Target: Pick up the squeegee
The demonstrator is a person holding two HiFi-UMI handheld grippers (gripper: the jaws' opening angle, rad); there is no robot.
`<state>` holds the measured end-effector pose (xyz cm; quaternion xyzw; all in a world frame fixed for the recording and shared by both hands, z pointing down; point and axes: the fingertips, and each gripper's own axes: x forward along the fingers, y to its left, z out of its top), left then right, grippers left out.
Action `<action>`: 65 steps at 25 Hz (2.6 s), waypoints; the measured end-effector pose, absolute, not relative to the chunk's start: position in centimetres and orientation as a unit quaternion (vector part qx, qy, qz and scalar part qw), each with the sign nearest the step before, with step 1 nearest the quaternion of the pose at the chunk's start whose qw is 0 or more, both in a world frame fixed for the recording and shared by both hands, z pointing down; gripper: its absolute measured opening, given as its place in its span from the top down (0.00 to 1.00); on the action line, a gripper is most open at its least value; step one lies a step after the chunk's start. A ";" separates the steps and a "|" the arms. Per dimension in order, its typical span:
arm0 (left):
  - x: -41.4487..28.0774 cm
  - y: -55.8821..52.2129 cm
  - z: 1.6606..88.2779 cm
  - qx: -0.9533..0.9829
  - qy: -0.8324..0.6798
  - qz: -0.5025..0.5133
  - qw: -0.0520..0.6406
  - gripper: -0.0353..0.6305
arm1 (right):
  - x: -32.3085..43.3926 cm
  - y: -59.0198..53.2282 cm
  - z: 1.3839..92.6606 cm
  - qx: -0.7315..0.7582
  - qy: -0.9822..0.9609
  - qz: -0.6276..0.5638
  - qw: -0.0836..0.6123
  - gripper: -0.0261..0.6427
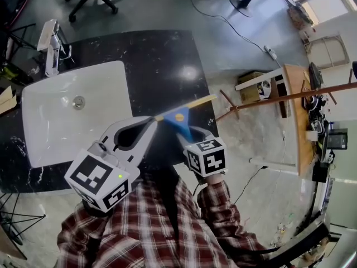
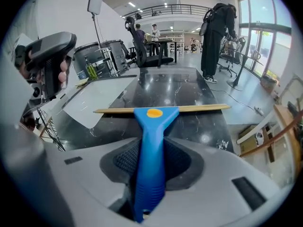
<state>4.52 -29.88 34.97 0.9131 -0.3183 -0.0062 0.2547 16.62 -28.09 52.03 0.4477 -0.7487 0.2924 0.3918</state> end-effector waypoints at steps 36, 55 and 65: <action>5.3 -27.8 30.7 0.935 -0.299 -0.002 0.193 0.93 | 11.6 -30.8 29.5 0.455 -0.872 0.174 0.052 0.75; 5.8 -27.7 30.5 0.935 -0.304 0.005 0.185 0.93 | 11.7 -30.4 29.5 0.448 -0.875 0.177 0.043 0.75; 6.1 -27.4 30.6 0.935 -0.302 0.008 0.186 0.93 | 11.8 -30.1 29.6 0.446 -0.876 0.180 0.041 0.75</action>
